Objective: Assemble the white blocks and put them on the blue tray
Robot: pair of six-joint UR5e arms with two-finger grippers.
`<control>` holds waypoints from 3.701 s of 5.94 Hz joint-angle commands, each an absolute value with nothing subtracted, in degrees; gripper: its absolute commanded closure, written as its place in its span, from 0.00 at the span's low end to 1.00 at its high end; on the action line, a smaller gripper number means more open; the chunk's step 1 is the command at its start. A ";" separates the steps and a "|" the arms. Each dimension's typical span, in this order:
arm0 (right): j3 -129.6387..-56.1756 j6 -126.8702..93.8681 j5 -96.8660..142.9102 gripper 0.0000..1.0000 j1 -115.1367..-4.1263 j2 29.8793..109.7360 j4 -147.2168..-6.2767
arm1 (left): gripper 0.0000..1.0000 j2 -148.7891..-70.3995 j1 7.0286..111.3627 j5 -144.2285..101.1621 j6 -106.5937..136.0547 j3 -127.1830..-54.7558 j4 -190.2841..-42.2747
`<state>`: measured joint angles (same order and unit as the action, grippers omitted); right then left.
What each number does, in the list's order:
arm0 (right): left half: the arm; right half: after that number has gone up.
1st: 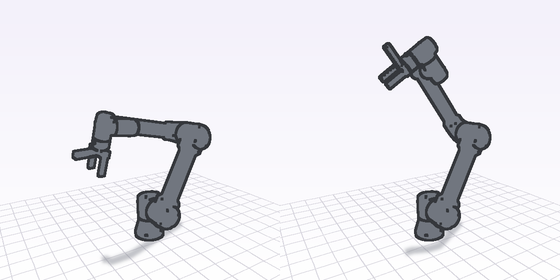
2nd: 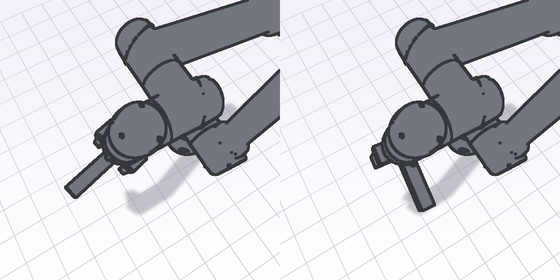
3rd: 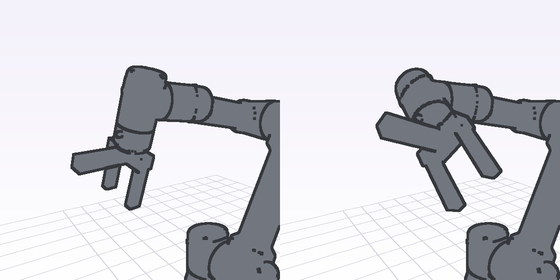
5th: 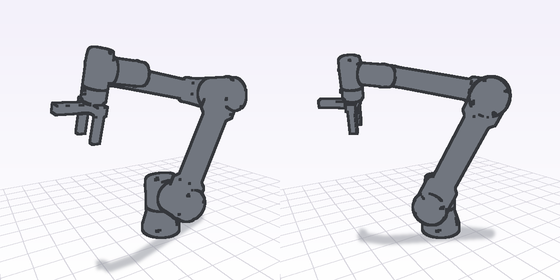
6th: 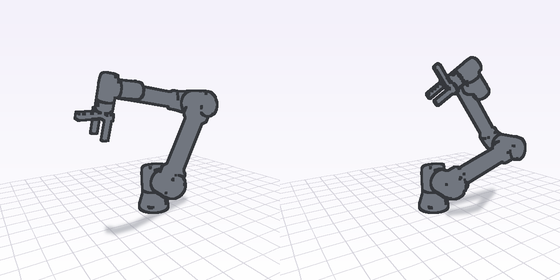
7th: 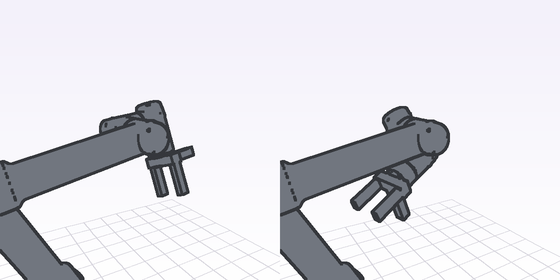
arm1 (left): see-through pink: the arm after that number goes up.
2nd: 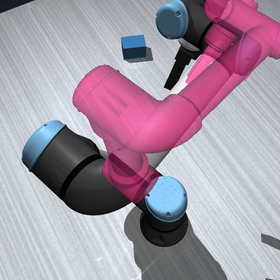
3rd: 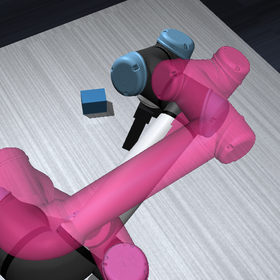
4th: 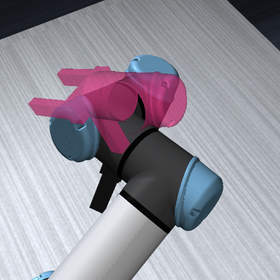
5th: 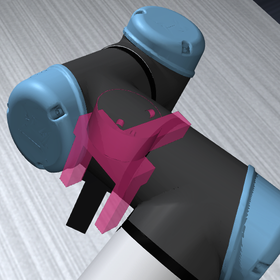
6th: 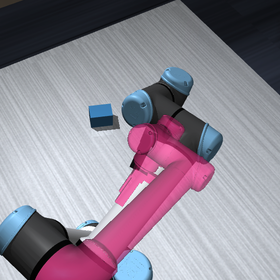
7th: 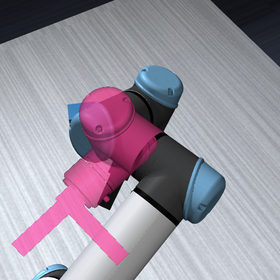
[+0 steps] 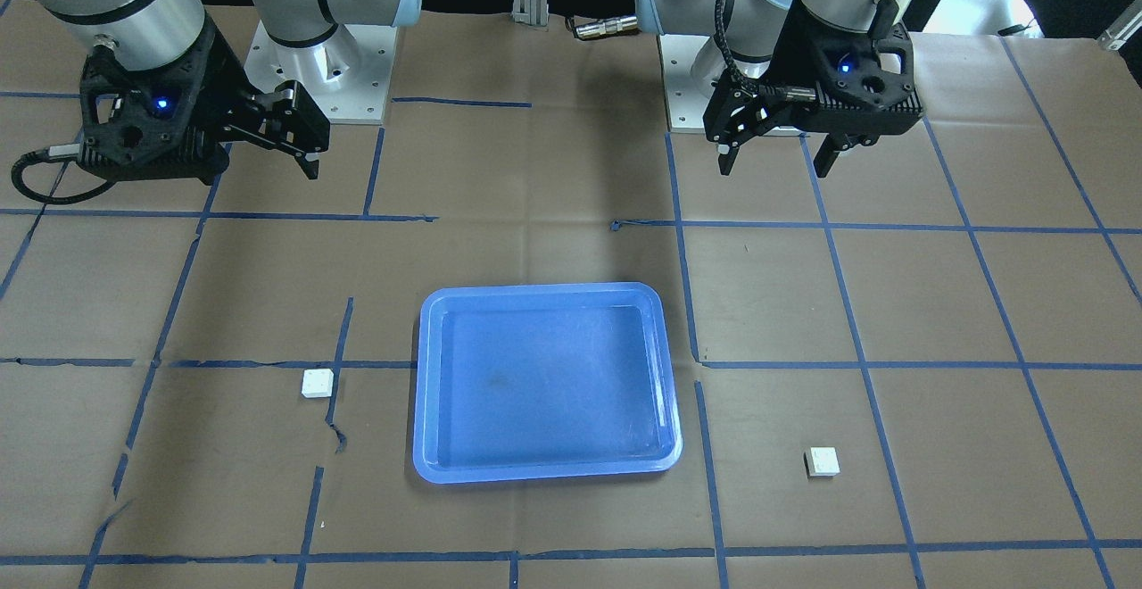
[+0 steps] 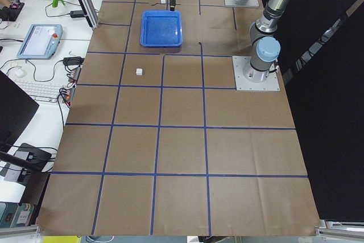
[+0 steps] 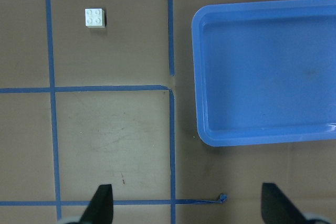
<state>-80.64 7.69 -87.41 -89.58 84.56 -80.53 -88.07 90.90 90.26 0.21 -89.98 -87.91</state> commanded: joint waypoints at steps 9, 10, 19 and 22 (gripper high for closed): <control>-87.24 104.72 -69.90 0.00 -78.93 71.20 -97.50 | 0.01 -107.98 79.11 89.56 -11.77 -90.44 -67.98; -92.67 107.11 -65.61 0.00 -77.71 70.15 -104.78 | 0.01 -112.89 79.10 89.56 -11.95 -90.61 -62.11; -102.39 119.18 -60.47 0.00 -74.53 59.68 -117.33 | 0.01 -125.77 78.93 90.26 -13.01 -90.88 -50.91; -102.39 117.33 -60.03 0.31 -74.09 59.77 -117.68 | 0.43 -125.77 78.93 90.35 -13.27 -90.97 -51.24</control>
